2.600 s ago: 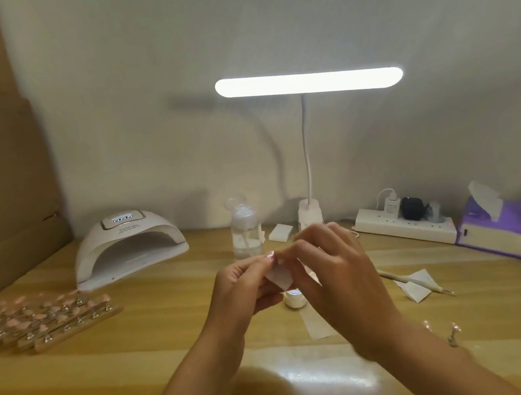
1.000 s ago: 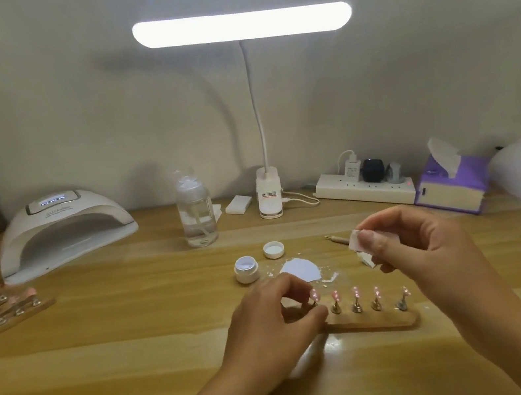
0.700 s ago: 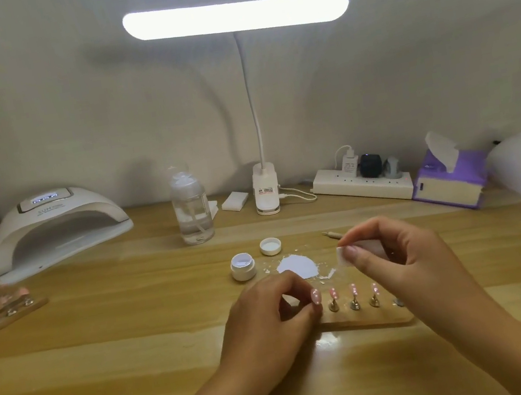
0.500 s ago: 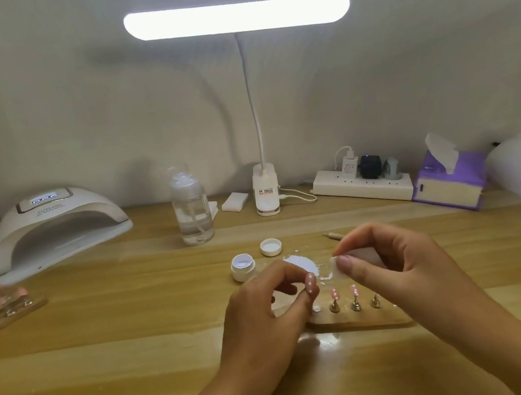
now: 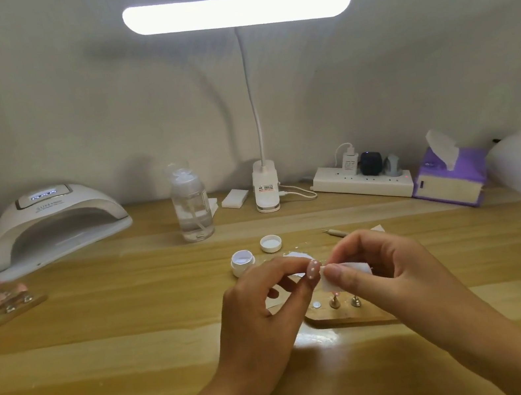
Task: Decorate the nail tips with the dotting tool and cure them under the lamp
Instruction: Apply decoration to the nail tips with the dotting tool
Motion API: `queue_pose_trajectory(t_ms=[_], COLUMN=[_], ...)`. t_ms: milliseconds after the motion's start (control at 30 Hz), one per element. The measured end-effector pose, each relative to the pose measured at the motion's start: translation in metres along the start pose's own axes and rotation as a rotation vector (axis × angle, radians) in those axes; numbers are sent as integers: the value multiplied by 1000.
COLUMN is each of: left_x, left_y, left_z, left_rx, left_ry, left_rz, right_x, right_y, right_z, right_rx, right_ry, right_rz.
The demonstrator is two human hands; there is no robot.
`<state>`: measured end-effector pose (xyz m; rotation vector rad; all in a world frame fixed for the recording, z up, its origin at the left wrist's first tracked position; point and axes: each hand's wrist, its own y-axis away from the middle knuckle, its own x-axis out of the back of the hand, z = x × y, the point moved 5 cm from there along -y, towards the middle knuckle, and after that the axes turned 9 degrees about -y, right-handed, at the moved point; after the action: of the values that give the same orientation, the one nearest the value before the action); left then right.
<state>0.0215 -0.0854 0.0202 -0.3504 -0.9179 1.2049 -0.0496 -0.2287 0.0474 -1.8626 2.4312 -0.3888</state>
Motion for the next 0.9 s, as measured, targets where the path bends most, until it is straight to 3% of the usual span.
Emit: queue_pose_trajectory(t_ms=[900], left_x=[2], left_y=[3], left_z=[4], left_rx=[-105], left_ry=[-145], left_rz=[33], right_x=[-1], right_y=[1], right_z=[6], right_rx=[-9], right_ry=[137], right_rz=[20])
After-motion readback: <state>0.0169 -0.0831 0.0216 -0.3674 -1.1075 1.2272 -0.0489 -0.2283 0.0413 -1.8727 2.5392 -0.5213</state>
